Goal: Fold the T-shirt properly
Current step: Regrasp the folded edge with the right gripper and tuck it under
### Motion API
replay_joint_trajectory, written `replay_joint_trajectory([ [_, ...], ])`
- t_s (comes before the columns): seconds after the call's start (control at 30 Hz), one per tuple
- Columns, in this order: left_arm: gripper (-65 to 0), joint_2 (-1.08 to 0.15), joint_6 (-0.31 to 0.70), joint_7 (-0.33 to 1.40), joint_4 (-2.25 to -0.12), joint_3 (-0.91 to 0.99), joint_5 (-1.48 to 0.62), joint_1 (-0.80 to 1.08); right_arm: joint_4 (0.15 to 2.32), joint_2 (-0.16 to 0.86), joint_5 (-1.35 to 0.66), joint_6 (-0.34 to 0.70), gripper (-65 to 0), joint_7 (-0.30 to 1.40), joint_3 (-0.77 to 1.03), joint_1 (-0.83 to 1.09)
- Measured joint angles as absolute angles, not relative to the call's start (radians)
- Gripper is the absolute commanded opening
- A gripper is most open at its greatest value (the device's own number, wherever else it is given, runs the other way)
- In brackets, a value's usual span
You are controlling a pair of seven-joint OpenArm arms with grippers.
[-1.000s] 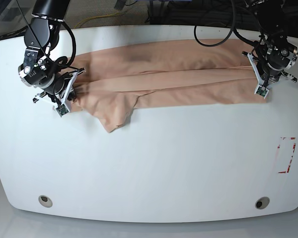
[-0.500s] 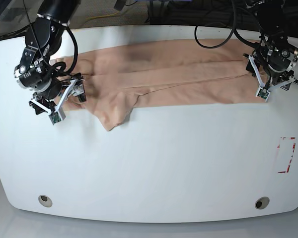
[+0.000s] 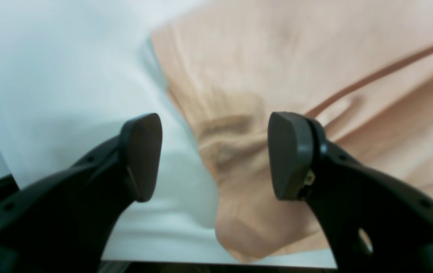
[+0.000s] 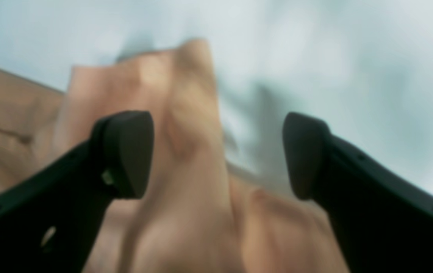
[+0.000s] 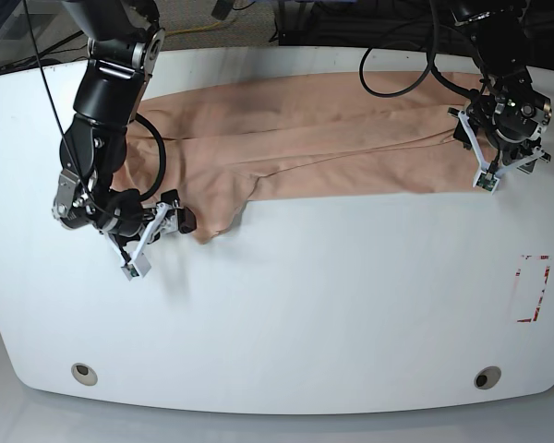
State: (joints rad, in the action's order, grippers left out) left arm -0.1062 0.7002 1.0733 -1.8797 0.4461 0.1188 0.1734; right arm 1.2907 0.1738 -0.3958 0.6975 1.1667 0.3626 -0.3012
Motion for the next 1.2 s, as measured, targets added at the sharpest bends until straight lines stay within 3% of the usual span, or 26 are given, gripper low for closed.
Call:
replay_joint_trajectory([
  [0.33,-24.9,-0.106,0.701,1.070,-1.871,0.446,0.116,0.206,1.065,0.177,-0.408,0.698,-20.1,0.952,0.187,-0.358],
  [0.4,-24.9,-0.106,0.701,1.069,-1.871,0.446,0.115,0.208,1.065,0.177,-0.408,0.699,-23.6,0.949,0.174,-0.358],
  [0.5,-24.9,-0.106,0.700,1.061,-1.871,0.446,0.115,0.209,1.065,0.177,-0.408,0.699,-40.0,0.946,0.168,-0.357],
  [0.57,-24.9,-0.106,0.701,1.061,-1.871,0.446,0.115,0.216,1.065,0.176,-0.406,0.697,-56.0,0.950,0.167,-0.355],
  [0.63,-24.9,-0.106,0.701,1.064,-1.868,0.446,0.116,0.221,1.065,0.175,-0.406,0.697,-65.0,0.940,0.167,-0.345],
  [0.77,-24.9,-0.107,0.700,1.061,-1.837,0.440,0.116,0.215,1.084,0.175,-0.402,0.696,-65.0,0.933,0.166,-0.333],
  [0.9,-24.9,-0.111,0.700,1.057,-1.795,0.413,0.116,0.218,1.259,0.170,-0.397,0.690,-65.0,0.961,0.195,-0.294],
  [1.2,-24.9,-0.115,0.699,1.058,-1.792,0.396,0.116,0.216,1.560,0.171,-0.402,0.696,-65.0,1.182,0.316,-0.229],
])
